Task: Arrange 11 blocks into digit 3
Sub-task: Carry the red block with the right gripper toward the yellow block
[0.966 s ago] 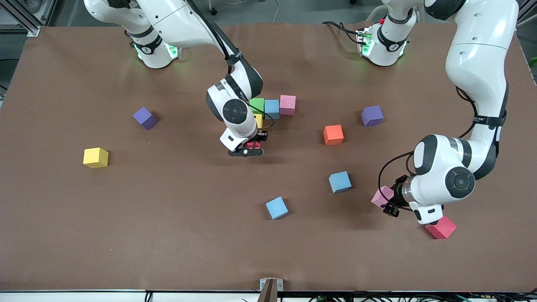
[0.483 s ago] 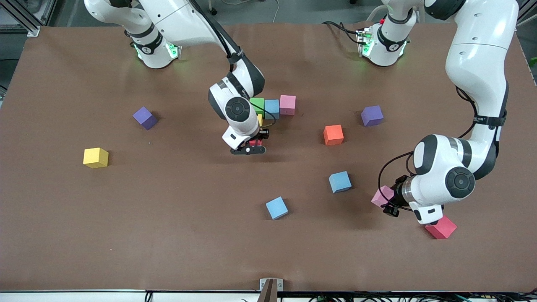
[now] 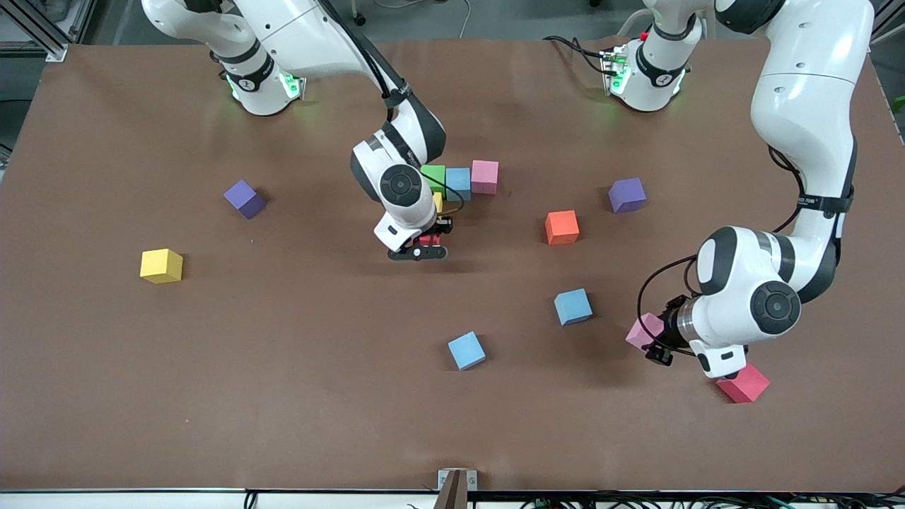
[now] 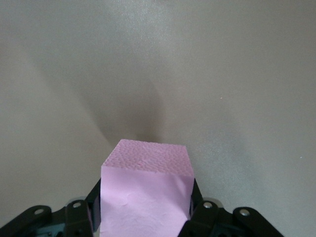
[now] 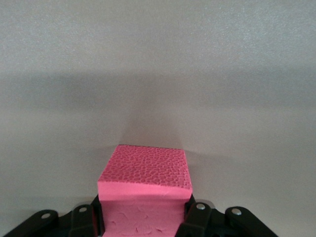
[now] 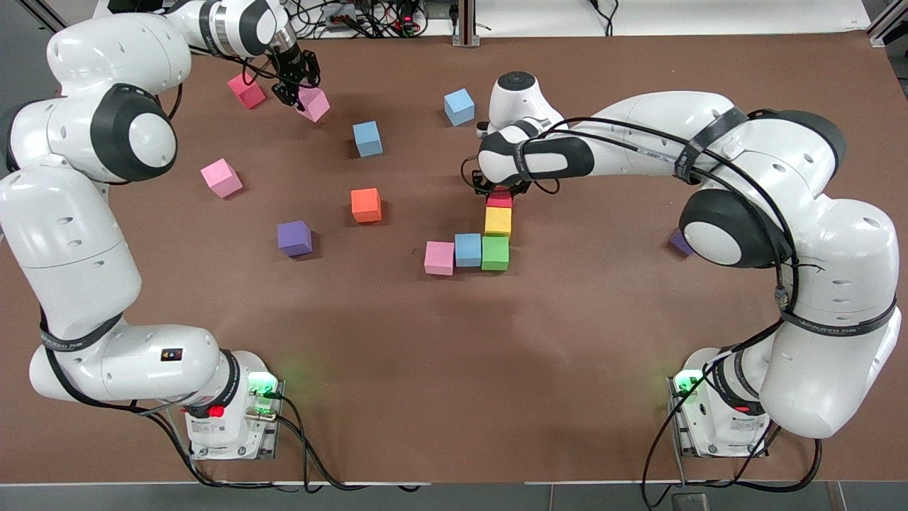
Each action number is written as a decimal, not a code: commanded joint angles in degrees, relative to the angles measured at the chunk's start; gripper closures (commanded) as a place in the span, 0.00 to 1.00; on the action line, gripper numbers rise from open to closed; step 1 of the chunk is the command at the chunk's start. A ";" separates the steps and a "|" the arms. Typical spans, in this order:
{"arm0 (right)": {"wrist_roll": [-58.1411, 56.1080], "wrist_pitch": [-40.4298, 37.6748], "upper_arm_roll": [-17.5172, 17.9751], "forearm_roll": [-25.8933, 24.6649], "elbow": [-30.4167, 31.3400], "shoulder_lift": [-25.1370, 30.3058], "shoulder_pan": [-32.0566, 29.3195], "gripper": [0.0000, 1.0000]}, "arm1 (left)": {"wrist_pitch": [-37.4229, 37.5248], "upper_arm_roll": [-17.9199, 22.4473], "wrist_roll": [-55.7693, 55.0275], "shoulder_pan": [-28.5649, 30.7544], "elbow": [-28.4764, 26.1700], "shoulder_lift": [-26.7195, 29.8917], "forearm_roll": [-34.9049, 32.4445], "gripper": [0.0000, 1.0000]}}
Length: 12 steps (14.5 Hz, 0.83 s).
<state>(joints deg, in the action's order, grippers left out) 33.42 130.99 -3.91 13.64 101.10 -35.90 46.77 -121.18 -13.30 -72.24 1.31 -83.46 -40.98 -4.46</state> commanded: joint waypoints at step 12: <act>3.84 -0.56 -0.75 1.04 1.21 1.10 1.22 0.00 | -0.20 0.11 0.52 -0.17 0.05 0.20 1.03 0.69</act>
<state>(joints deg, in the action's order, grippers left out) 35.86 130.71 -3.91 13.64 101.11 -35.91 46.91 -121.18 -13.30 -72.23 1.31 -83.46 -40.98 -4.46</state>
